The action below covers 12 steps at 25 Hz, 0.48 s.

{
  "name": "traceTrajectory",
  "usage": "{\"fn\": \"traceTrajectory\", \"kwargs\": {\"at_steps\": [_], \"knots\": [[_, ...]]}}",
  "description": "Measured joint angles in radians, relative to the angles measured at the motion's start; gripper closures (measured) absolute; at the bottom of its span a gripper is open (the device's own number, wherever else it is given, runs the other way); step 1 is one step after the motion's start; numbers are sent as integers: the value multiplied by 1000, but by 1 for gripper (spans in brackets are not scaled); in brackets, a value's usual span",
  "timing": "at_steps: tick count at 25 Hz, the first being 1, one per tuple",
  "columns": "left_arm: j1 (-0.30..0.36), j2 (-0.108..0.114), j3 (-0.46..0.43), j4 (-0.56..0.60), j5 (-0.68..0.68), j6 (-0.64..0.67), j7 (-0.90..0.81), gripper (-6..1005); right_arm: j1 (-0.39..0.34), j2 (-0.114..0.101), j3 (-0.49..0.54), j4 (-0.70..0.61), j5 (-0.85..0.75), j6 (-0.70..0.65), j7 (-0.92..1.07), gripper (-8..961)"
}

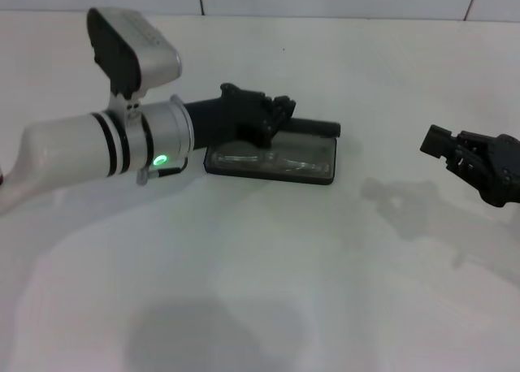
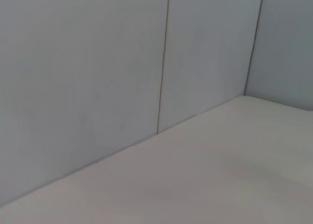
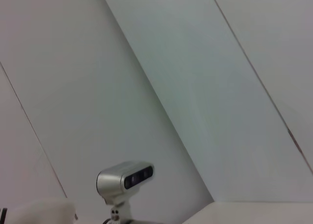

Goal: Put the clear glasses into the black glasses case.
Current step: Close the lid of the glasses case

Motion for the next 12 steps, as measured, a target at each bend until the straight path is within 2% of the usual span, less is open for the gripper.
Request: {"fn": "traceTrajectory", "kwargs": {"at_steps": [7, 12], "knots": [[16, -4, 1, -51, -14, 2, 7, 911, 10, 0, 1, 1, 0, 16, 0, 826], [31, -4, 2, -44, -25, 11, 9, 910, 17, -1, 0, 3, 0, 25, 0, 823]]}}
